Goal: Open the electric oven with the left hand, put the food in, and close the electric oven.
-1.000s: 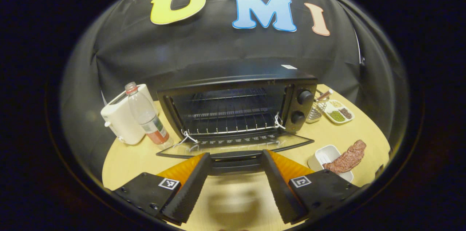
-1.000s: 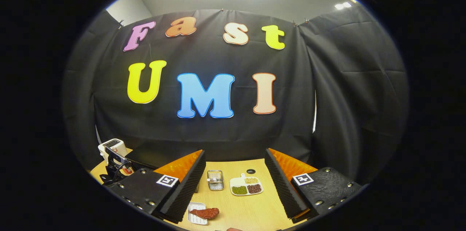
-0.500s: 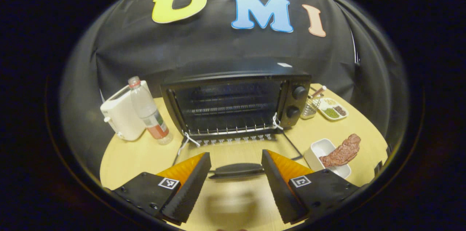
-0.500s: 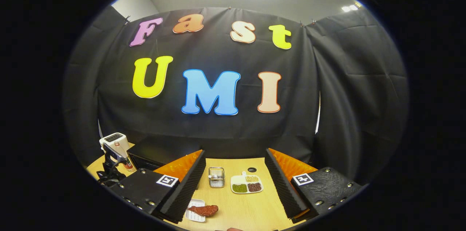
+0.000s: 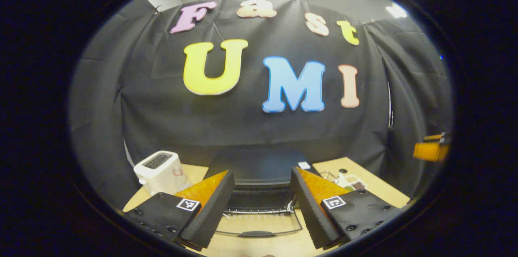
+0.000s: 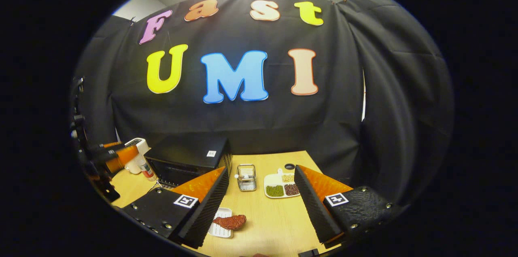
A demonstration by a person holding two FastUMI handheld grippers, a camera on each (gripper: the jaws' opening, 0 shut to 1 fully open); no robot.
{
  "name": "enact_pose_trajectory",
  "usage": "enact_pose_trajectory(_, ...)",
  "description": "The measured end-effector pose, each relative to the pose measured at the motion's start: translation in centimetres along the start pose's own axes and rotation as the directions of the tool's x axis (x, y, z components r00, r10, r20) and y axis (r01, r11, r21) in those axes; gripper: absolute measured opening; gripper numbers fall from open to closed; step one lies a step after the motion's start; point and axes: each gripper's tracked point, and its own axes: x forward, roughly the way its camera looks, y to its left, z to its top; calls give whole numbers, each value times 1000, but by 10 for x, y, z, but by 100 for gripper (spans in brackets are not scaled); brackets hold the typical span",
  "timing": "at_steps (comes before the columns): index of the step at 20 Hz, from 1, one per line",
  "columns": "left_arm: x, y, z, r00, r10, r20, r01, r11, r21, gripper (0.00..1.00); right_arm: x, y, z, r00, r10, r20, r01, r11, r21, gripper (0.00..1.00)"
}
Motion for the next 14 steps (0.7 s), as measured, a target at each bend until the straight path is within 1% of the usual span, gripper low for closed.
enact_pose_trajectory(2, -13, 0, 40, 998, 11, 69, -11, 1000, -5, 98, 10, 1, -28, 997, 41, -71, -39, 999, 29, 98)
enact_pose_trajectory(4, -26, 1, 71, 992, 26, 121, -25, 1000, -5, 94, 19, 4, -53, 987, 90, -135, -80, 994, 79, 99)
enact_pose_trajectory(5, -31, 2, 85, 989, 35, 143, -34, 999, -7, 98, 23, 8, -68, 978, 119, -170, -101, 989, 111, 99)
enact_pose_trajectory(6, -37, 4, 96, 986, 46, 161, -45, 999, -8, 98, 28, 10, -82, 968, 148, -202, -120, 982, 146, 100)
enact_pose_trajectory(8, -48, 9, 113, 980, 70, 187, -69, 998, -16, 97, 38, 15, -113, 942, 204, -268, -147, 965, 219, 99)
enact_pose_trajectory(9, -55, 11, 121, 976, 82, 202, -79, 997, -22, 94, 43, 16, -127, 928, 228, -295, -153, 955, 255, 100)
enact_pose_trajectory(12, -70, 20, 139, 968, 117, 220, -113, 993, -31, 98, 55, 23, -171, 882, 295, -368, -169, 926, 337, 100)
enact_pose_trajectory(13, -73, 22, 141, 967, 128, 220, -124, 992, -31, 94, 60, 27, -184, 867, 316, -386, -175, 917, 358, 100)
enact_pose_trajectory(14, -75, 24, 141, 965, 139, 221, -137, 990, -26, 98, 64, 29, -195, 851, 335, -405, -176, 908, 381, 100)
